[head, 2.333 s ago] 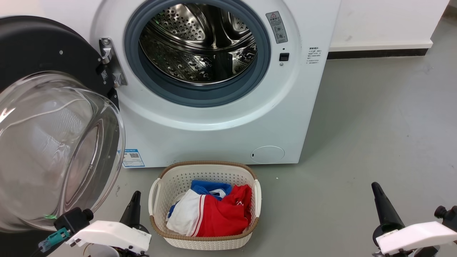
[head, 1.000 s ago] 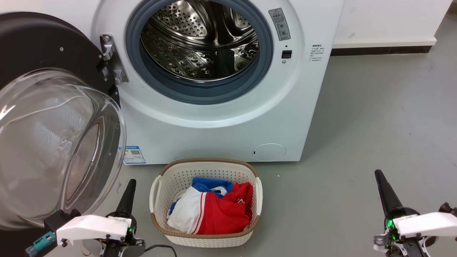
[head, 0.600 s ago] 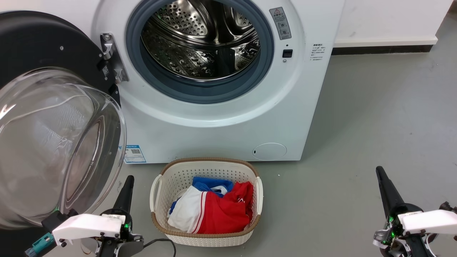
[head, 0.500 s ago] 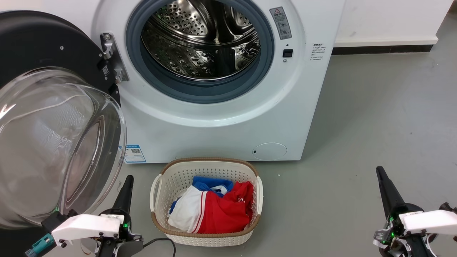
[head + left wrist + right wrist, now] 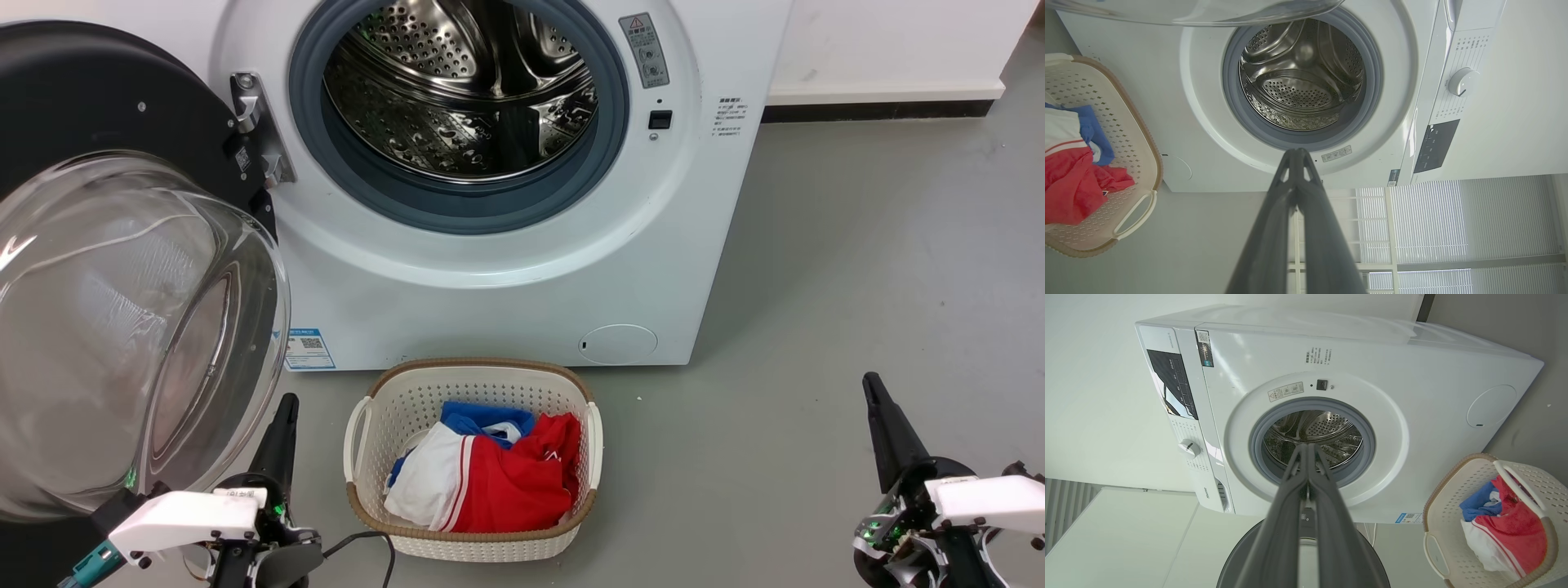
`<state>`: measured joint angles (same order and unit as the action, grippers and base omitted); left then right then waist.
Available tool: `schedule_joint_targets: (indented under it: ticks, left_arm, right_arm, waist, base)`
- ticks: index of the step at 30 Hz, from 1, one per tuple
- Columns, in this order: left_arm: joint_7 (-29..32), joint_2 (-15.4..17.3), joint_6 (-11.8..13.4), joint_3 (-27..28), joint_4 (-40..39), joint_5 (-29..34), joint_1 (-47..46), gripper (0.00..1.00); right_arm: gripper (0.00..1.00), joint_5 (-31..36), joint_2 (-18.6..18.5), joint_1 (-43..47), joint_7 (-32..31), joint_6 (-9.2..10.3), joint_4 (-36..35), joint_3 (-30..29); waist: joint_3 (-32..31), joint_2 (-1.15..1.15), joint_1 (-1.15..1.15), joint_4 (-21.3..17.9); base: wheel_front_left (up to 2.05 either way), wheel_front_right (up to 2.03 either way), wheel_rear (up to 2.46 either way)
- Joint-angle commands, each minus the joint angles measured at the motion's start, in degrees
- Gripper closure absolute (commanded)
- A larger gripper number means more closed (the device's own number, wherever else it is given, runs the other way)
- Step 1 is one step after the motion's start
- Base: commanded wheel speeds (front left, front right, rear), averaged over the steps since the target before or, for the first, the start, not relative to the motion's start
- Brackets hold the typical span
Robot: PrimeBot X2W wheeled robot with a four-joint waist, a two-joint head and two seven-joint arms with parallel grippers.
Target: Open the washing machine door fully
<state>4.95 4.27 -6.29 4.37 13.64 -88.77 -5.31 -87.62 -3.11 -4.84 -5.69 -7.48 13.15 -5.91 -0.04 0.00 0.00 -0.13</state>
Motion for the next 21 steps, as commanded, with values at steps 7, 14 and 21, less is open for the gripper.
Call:
schedule_joint_targets:
  ticks: [7,14,21]
  left_arm:
    - [0.84,-0.66,-0.94,1.15,0.30,-2.63,-1.00,1.00]
    - [1.32,-1.07,-1.41,1.82,0.49,-4.18,-1.12,1.00]
    - [1.30,-1.13,-1.41,1.90,0.48,-3.98,-1.13,1.00]
  right_arm:
    - [1.00,-3.20,-0.11,-1.42,-0.47,-0.02,0.66,-0.22]
    - [1.00,-5.20,-0.08,-1.82,-0.64,-0.02,1.01,-0.34]
    - [1.00,-5.02,-0.02,-1.72,-0.71,-0.02,0.99,-0.38]
  waist:
    - [0.12,0.00,0.00,0.07]
    - [0.22,0.00,0.00,0.13]
    - [0.22,0.00,0.00,0.13]
  base:
    - [0.00,0.00,0.00]
    - [0.00,0.00,0.00]
    - [0.00,0.00,0.00]
